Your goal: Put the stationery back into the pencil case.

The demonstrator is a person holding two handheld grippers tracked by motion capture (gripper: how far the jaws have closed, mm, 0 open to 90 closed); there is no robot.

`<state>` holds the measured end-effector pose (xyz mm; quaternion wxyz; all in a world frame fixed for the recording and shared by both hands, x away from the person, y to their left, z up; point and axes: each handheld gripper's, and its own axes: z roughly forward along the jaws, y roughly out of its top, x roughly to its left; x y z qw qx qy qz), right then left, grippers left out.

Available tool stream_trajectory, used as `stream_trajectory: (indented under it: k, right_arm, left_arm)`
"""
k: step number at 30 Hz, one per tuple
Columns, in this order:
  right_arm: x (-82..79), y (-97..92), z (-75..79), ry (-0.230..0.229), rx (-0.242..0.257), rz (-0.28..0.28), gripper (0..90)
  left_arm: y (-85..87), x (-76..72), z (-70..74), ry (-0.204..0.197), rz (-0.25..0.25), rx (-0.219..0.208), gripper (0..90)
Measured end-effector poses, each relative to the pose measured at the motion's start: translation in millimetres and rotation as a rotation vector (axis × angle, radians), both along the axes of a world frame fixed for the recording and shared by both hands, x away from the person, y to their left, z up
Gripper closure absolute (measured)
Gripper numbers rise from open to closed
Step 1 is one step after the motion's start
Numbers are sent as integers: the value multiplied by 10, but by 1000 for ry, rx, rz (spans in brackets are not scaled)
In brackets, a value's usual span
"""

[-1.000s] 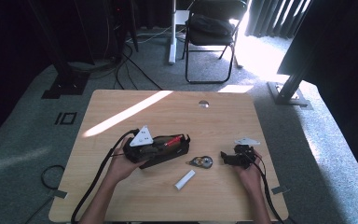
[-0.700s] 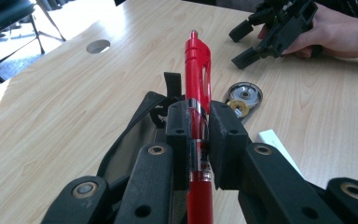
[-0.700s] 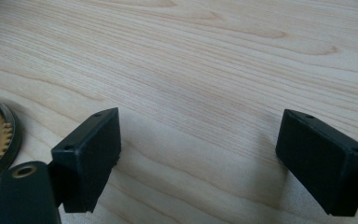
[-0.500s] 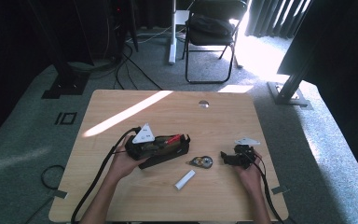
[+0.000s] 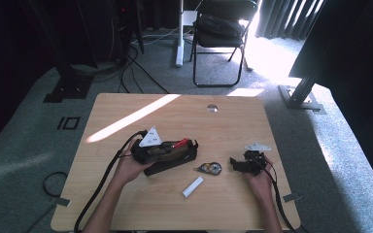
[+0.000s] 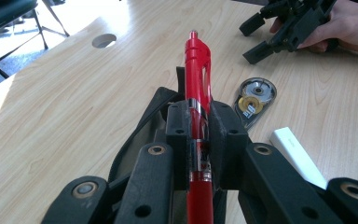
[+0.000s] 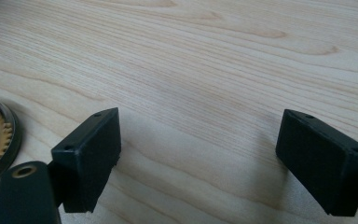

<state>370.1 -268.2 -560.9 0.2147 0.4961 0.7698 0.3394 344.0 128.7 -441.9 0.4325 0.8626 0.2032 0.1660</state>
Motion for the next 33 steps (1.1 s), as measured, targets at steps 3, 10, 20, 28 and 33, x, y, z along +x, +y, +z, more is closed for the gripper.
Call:
stream_trajectory:
  k: [3,10,20,28,33]
  right_arm:
    - [0,0,0,0,0,0,138]
    - [0,0,0,0,0,-1,138]
    - [0,0,0,0,0,-1,138]
    - [0,0,0,0,0,0,138]
    - [0,0,0,0,0,0,138]
  left_arm:
    - [-2,17,-12,6,-1,-4,796]
    - [2,61,-34,15,2,-7,795]
    - [-10,108,-70,15,8,2,795]
    - [-32,146,-101,19,12,9,795]
    - [-43,168,-126,23,10,12,795]
